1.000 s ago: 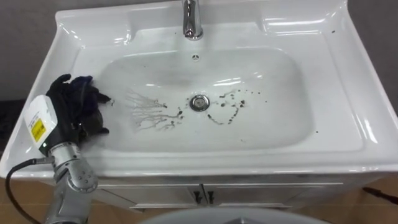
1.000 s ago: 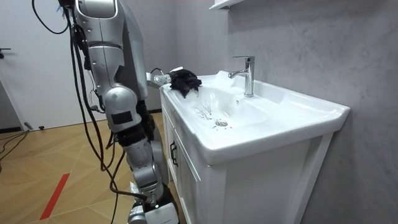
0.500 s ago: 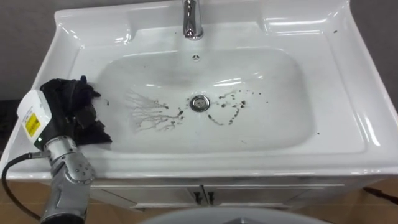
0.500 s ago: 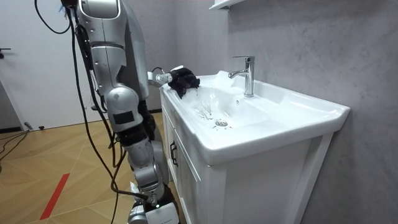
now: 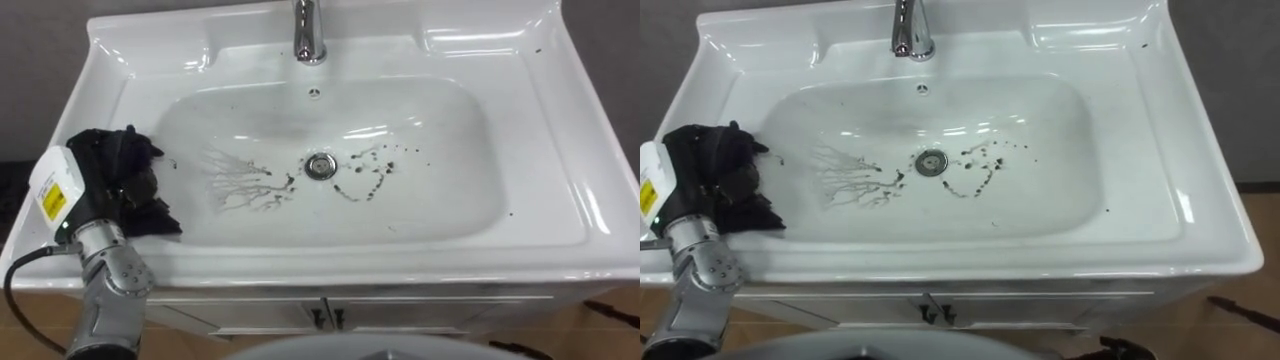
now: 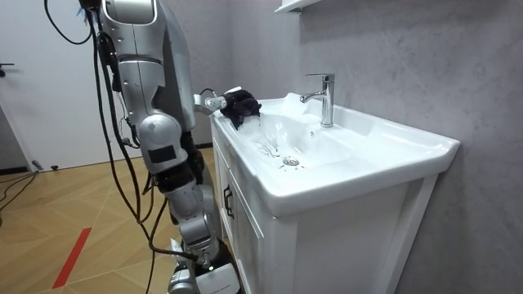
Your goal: Wipe basin
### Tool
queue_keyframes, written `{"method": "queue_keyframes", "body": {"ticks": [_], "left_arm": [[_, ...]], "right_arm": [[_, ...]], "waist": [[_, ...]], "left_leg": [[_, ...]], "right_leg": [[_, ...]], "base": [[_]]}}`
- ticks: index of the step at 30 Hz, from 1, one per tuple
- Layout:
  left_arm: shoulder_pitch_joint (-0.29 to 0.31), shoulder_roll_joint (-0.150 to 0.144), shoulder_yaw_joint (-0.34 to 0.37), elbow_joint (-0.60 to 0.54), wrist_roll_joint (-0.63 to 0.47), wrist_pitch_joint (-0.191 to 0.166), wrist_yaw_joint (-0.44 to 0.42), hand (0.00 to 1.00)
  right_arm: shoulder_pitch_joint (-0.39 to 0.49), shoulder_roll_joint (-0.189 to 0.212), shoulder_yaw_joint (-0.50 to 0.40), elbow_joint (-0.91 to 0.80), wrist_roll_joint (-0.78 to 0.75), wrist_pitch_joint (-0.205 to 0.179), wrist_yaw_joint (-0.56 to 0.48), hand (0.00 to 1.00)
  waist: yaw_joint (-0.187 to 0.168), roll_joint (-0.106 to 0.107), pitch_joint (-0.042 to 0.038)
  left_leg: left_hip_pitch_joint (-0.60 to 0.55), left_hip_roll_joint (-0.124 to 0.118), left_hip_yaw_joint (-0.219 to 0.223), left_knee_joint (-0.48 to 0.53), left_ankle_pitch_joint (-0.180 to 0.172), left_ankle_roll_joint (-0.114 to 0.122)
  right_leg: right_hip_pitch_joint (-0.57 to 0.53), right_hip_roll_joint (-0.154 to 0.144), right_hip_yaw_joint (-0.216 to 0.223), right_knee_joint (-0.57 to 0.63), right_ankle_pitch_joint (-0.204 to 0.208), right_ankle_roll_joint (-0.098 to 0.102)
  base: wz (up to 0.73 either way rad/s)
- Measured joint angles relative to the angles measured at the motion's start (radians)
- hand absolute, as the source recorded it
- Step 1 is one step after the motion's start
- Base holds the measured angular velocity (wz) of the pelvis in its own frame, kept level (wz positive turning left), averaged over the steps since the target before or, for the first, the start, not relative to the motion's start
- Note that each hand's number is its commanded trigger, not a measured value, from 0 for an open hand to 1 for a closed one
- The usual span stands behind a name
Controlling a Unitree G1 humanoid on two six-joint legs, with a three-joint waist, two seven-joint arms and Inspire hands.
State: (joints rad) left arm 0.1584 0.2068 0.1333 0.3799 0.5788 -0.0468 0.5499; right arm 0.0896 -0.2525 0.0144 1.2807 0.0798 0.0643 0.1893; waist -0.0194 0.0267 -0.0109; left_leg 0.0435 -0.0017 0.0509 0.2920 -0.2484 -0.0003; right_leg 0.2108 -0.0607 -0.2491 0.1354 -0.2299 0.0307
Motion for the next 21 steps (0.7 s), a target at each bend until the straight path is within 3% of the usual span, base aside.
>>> {"method": "queue_keyframes", "body": {"ticks": [3, 9, 13, 15, 21], "left_arm": [[0.001, 0.0, -0.009, -0.047, -0.022, 0.021, -0.021, 1.0], [0.001, 0.0, -0.04, -0.118, -0.031, 0.027, -0.063, 1.0], [0.0, 0.0, -0.075, -0.229, -0.032, 0.027, -0.099, 1.0], [-0.004, 0.001, -0.082, -0.287, -0.032, 0.011, -0.103, 1.0], [-0.035, 0.001, -0.083, -0.316, -0.028, -0.008, -0.106, 1.0]], "right_arm": [[-0.006, 0.002, 0.004, 0.003, 0.002, 0.0, -0.001, 0.0], [-0.014, 0.016, 0.004, 0.003, 0.007, -0.01, -0.006, 0.0], [-0.023, 0.024, 0.004, 0.008, 0.039, -0.034, -0.003, 0.0], [-0.023, 0.024, 0.004, 0.008, 0.038, -0.055, -0.003, 0.0], [-0.02, 0.019, 0.003, 0.009, 0.039, -0.08, 0.0, 0.0]], "waist": [[-0.002, -0.005, 0.0023], [-0.003, -0.005, 0.007], [-0.008, -0.007, 0.0182], [-0.012, -0.003, 0.0217], [-0.031, 0.012, 0.0197]], "left_leg": [[-0.009, -0.002, -0.008, 0.012, 0.0, 0.0], [-0.017, -0.003, -0.016, 0.014, 0.0, 0.0], [-0.043, -0.003, -0.028, 0.029, 0.0, 0.0], [-0.049, -0.003, -0.03, 0.033, -0.001, 0.001], [-0.048, 0.0, -0.031, 0.033, -0.001, 0.0]], "right_leg": [[-0.003, -0.001, -0.007, -0.001, 0.0, 0.0], [-0.007, 0.001, -0.006, -0.002, 0.0, 0.0], [-0.021, 0.003, -0.012, 0.0, 0.001, -0.001], [-0.021, 0.003, -0.013, 0.003, 0.002, -0.001], [-0.024, 0.007, -0.012, 0.003, 0.003, -0.003]], "base": [[0.1], [0.03], [0.08], [0.04], [0.0]]}}
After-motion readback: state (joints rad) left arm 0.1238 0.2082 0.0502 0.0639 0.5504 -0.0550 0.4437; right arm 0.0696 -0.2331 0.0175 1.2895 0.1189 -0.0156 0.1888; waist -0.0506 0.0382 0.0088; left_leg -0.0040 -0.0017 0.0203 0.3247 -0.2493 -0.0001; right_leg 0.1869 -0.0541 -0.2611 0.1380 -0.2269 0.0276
